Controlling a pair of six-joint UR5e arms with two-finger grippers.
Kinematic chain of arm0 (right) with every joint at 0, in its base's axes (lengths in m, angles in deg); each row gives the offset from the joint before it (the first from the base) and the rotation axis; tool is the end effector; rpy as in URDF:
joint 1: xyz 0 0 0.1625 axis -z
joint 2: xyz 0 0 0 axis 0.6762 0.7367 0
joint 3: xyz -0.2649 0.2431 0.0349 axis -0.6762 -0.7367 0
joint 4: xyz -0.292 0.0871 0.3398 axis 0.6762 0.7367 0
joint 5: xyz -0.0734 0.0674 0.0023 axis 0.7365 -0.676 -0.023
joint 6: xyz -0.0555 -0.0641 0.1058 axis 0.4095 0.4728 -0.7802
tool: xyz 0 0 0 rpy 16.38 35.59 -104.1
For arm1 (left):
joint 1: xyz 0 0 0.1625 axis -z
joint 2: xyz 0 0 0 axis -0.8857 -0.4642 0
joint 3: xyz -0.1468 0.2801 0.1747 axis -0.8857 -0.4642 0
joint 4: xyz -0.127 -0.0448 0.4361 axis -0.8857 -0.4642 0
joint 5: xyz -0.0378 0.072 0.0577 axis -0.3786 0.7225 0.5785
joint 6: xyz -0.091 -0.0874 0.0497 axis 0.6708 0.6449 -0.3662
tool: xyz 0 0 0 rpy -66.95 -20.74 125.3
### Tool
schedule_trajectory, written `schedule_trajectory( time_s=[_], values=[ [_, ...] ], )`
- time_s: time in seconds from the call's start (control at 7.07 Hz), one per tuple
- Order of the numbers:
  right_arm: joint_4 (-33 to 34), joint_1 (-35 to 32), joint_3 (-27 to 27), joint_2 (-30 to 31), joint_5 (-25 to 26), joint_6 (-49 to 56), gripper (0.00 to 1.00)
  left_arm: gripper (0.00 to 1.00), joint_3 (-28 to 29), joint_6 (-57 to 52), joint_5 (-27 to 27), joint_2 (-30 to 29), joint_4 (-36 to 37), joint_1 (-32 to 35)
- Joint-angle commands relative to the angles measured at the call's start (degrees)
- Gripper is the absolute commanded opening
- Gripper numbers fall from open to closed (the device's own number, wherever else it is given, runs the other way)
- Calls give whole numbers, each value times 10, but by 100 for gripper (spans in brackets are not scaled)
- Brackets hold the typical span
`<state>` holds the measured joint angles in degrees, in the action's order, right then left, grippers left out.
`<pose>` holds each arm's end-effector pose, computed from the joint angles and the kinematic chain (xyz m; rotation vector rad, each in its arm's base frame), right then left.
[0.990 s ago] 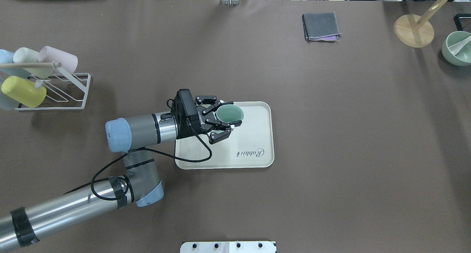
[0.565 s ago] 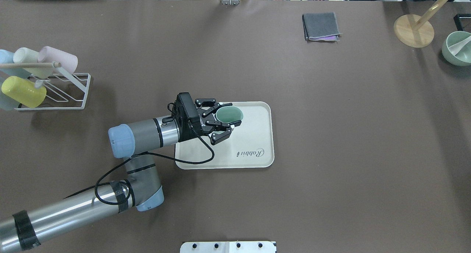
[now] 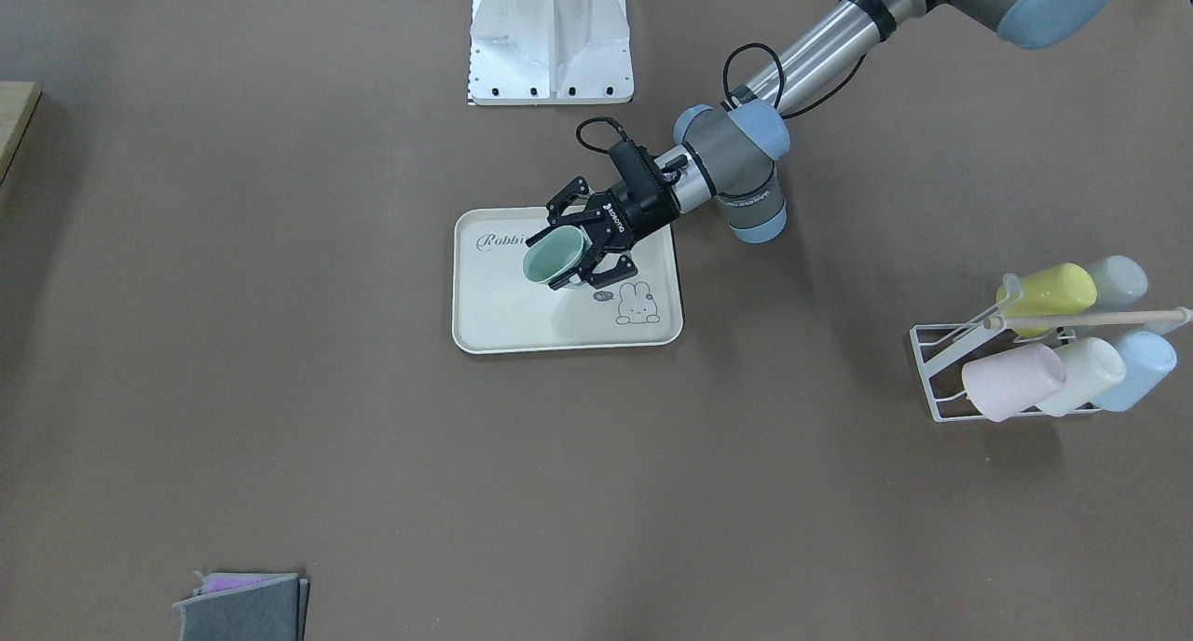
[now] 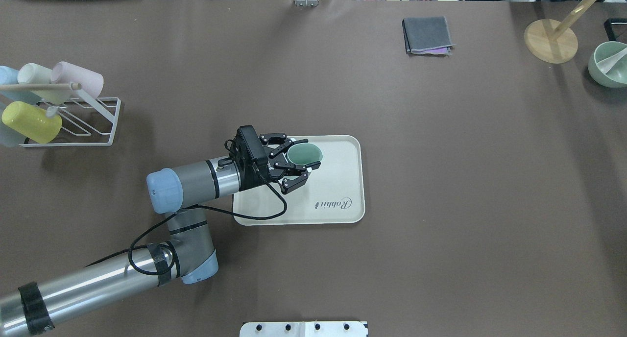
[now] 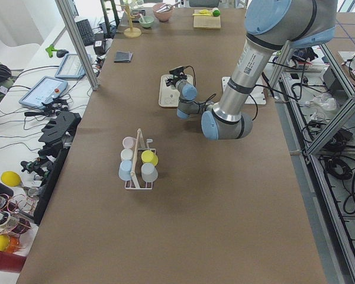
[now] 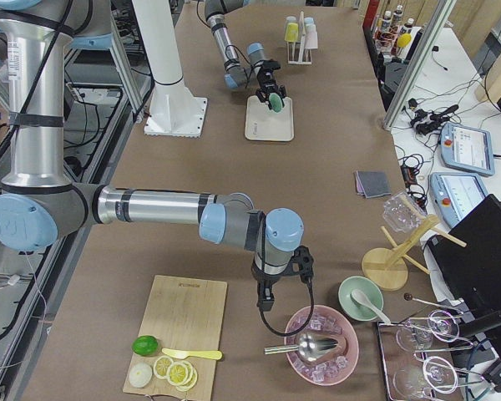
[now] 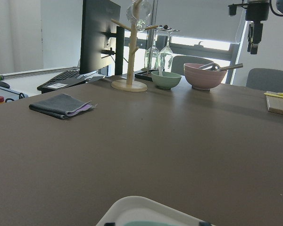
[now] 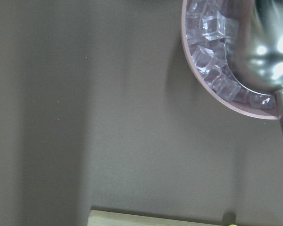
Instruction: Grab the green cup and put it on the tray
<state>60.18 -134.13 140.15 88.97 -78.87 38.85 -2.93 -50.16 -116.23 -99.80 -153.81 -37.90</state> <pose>0.0593 -0.4861 0.6419 -0.0687 -0.7176 -0.1647 0.6219 -0.4303 0.2240 1.4137 1.3897 0.4709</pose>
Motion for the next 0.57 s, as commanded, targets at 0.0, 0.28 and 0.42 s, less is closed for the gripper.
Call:
schedule_trajectory(
  time_s=[0.0,0.28,0.42],
  values=[
    [-2,0,-1,7,-1,0,100,50,3,1,1,-5,21,0],
    [-3,0,1,5,-2,-1,100,51,4,1,1,-11,29,-4],
    [-3,0,-1,7,-1,0,100,52,8,1,1,-14,30,-5]
  ],
)
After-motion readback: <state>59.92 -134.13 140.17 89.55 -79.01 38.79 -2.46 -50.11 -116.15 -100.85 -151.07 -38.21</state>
